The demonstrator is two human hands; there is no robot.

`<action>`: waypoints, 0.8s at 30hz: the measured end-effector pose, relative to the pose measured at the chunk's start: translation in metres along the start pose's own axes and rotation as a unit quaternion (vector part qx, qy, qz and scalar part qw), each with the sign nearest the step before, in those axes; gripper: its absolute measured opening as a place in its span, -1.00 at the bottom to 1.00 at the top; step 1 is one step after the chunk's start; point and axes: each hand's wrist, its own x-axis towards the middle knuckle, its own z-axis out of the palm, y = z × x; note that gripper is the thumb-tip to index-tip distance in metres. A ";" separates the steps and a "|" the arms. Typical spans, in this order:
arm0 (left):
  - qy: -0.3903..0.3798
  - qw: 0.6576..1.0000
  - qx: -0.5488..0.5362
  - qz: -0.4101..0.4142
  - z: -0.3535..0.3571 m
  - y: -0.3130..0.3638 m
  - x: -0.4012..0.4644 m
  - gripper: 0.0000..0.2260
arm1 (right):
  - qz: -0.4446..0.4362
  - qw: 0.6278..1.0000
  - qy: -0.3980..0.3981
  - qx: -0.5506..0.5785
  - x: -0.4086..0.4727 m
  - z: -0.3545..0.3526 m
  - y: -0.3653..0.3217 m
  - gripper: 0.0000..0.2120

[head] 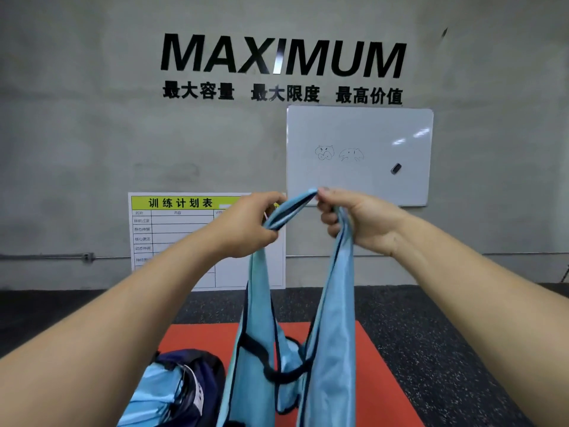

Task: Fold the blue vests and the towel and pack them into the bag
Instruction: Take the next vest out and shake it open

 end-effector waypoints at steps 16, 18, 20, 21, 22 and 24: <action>-0.048 0.988 0.097 -0.113 0.031 -0.061 -0.027 -0.78 | -0.004 0.989 0.148 -0.017 -0.016 -0.046 -0.014 -0.84; -0.028 0.994 0.017 -0.101 0.032 -0.047 -0.023 -0.82 | 0.003 0.993 0.117 -0.015 -0.015 -0.036 -0.011 -0.83; -0.019 0.990 -0.095 -0.099 0.034 -0.025 -0.019 -0.87 | 0.000 0.995 0.092 -0.033 -0.012 -0.025 -0.005 -0.86; -0.020 0.983 -0.154 -0.100 0.035 -0.013 -0.018 -0.86 | -0.002 0.995 0.088 -0.053 -0.010 -0.019 -0.001 -0.83; -0.025 0.972 -0.208 -0.105 0.037 -0.002 -0.017 -0.83 | -0.004 0.993 0.087 -0.079 -0.008 -0.014 0.003 -0.79; -0.034 0.948 -0.294 -0.117 0.042 0.017 -0.015 -0.78 | -0.013 0.987 0.096 -0.129 -0.004 -0.005 0.010 -0.74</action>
